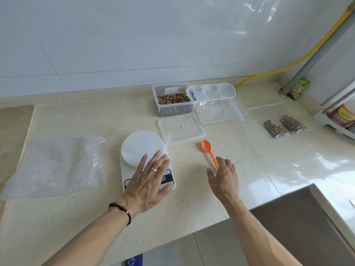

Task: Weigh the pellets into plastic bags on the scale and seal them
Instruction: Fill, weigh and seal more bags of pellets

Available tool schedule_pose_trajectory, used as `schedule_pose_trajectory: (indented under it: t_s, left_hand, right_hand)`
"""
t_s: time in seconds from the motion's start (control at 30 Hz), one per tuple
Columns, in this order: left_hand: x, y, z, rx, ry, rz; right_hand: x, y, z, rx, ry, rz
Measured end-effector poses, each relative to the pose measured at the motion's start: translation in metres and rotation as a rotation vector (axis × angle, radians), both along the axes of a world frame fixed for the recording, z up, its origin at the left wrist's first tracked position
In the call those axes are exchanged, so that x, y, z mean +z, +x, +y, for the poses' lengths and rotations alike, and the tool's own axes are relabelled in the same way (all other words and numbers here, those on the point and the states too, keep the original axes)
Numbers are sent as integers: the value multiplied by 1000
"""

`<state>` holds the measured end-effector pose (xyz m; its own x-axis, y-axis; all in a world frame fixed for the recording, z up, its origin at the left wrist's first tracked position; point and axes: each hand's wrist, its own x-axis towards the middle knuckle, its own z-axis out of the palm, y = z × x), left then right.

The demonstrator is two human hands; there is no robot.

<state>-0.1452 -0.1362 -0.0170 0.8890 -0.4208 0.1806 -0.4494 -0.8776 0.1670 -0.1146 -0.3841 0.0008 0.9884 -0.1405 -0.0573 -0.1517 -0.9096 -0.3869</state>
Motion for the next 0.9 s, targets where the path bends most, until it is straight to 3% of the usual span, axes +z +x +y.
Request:
schedule_pose_trajectory:
  t_s: [0.1,0.43,0.63,0.77,0.9]
  left_hand:
    - [-1,8,-21,-27,30,1]
    - [13,26,-23,-20,46,57]
    - [30,53,27,121,14,58]
    - [32,81,61,192,19,104]
    - [30,108,80,222,-23,169]
  right_hand:
    - [2,17,-21,-122,93,58]
    - [-3,31,-25,-160,379,171]
    - [17,54,26,-252,675,149]
    - [19,73,68,-156,711,245]
    - [16,86,98,-210,783,334]
